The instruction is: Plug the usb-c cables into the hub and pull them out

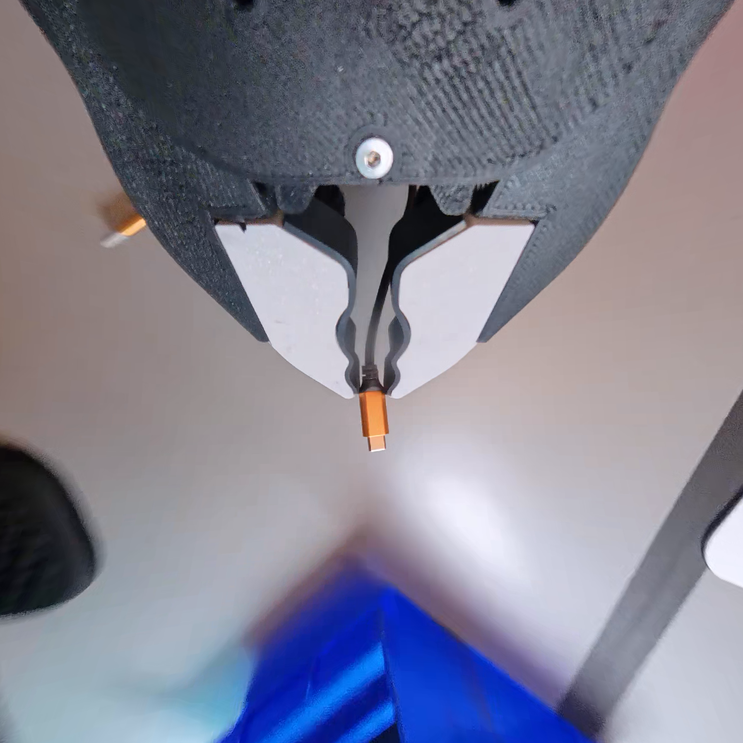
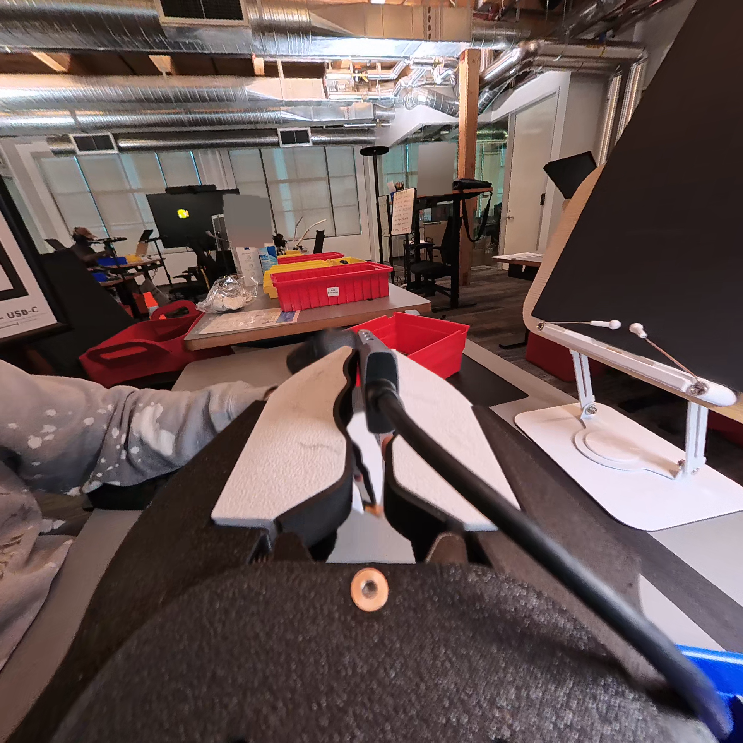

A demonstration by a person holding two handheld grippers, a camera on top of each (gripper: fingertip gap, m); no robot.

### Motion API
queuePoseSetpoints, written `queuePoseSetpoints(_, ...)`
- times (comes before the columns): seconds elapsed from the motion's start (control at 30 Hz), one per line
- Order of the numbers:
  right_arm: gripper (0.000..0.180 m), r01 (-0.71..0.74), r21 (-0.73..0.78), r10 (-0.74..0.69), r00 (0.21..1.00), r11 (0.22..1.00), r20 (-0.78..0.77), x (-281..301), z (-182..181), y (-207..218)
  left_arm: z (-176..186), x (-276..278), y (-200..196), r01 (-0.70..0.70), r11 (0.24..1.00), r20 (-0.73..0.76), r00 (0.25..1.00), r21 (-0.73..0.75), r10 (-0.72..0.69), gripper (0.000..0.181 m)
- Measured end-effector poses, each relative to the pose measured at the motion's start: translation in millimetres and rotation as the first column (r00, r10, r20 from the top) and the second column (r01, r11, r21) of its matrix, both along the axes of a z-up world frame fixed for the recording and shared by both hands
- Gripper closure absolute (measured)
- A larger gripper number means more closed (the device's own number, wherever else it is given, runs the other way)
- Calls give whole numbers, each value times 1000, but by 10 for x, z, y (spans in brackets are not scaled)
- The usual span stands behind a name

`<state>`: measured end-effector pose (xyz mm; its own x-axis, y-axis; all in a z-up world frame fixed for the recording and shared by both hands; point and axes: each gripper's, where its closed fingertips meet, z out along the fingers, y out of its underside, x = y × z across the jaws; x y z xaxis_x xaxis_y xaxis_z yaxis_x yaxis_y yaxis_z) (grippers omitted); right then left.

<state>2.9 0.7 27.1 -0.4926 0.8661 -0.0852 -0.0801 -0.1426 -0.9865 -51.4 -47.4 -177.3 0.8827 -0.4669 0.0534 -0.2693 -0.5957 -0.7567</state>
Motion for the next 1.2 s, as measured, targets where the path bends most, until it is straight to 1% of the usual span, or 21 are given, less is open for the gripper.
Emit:
queuePoseSetpoints(0.03,169,-10,2,10,1000,1000,0,5,-8,-10,180,20,-36,9,1000,90,996,23,-11,169)
queuePoseSetpoints(0.1,170,-54,3,54,999,999,-2,27,-30,-58,522,103,-140,54,996,266,962,66,-70,169)
queuePoseSetpoints(0.2,170,-182,6,182,983,983,-9,113,-67,-222,916,275,-328,153,980,437,878,128,-194,169)
queuePoseSetpoints(0.37,170,-386,34,386,923,922,12,289,-156,-525,1310,665,-630,346,918,596,701,196,-392,169)
queuePoseSetpoints(0.43,170,-444,52,443,896,894,28,354,-198,-620,1408,786,-722,401,890,632,637,217,-441,169)
queuePoseSetpoints(0.5,170,-488,66,486,873,870,44,406,-232,-692,1451,865,-776,435,874,661,594,215,-459,169)
queuePoseSetpoints(0.63,170,-532,79,527,847,843,70,457,-276,-770,1401,923,-771,455,875,701,569,167,-430,170)
queuePoseSetpoints(0.87,170,-548,103,536,835,830,126,471,-373,-808,1285,950,-763,479,873,736,557,95,-385,169)
queuePoseSetpoints(1.0,170,-550,138,528,833,824,167,486,-441,-825,1267,956,-808,513,855,767,519,74,-377,170)
queuePoseSetpoints(1.2,170,-574,158,543,815,803,202,517,-504,-881,1178,990,-842,550,835,777,512,31,-366,170)
